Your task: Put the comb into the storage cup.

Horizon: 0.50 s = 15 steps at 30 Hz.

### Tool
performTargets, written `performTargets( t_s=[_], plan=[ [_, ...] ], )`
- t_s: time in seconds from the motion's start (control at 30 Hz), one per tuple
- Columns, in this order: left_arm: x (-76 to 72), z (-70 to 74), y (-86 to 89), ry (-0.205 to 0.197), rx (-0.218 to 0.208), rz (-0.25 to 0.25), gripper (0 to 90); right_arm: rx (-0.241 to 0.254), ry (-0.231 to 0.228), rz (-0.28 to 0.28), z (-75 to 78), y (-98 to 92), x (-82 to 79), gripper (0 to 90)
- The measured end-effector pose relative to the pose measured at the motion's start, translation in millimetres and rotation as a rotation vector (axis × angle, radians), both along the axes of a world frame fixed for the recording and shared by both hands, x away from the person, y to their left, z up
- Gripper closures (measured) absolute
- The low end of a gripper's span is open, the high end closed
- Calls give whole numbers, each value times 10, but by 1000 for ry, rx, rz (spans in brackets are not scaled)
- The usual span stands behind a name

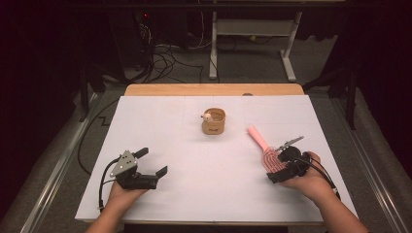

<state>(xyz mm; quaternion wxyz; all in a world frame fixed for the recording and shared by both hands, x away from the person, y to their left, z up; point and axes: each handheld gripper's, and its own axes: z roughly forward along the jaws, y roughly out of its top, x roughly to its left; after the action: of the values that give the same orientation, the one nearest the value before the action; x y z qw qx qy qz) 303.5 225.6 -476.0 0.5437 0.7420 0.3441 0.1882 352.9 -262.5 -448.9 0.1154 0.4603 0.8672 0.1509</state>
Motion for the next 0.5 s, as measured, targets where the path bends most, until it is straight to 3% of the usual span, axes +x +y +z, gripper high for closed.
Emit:
performTargets(
  t_s=[0.5],
  plan=[
    [-6, 11, 23, -6, -1, 12, 0, -61, 76, 46, 56, 97, 186, 70]
  ],
)
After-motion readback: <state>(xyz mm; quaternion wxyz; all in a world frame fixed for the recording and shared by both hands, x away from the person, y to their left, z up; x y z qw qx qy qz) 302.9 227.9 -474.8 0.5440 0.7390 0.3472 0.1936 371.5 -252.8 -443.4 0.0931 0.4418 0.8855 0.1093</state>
